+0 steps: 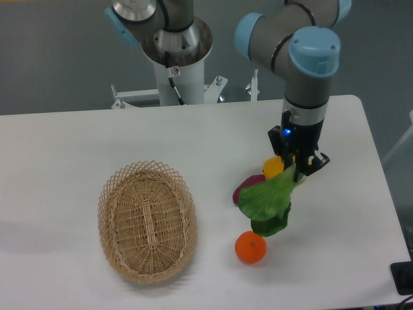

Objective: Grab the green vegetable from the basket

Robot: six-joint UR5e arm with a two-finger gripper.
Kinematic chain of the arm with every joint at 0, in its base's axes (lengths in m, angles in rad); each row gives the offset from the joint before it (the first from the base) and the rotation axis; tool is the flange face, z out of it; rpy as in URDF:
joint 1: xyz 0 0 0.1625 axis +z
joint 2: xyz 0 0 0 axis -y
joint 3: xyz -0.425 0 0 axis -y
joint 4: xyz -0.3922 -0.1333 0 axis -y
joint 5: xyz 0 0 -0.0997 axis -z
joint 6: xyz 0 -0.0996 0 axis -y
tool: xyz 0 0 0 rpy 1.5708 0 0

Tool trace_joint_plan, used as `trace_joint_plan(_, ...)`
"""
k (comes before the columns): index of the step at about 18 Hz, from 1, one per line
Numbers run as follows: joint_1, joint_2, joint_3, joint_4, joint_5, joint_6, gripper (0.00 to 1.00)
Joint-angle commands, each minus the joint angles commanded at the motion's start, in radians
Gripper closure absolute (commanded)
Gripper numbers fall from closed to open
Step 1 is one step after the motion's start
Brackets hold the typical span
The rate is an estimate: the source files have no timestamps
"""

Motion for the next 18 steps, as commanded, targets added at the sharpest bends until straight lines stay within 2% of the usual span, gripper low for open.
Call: trace_joint_plan(18, -0.002, -0.002, 0.011, 0.002, -0.009, -0.005, 0.67)
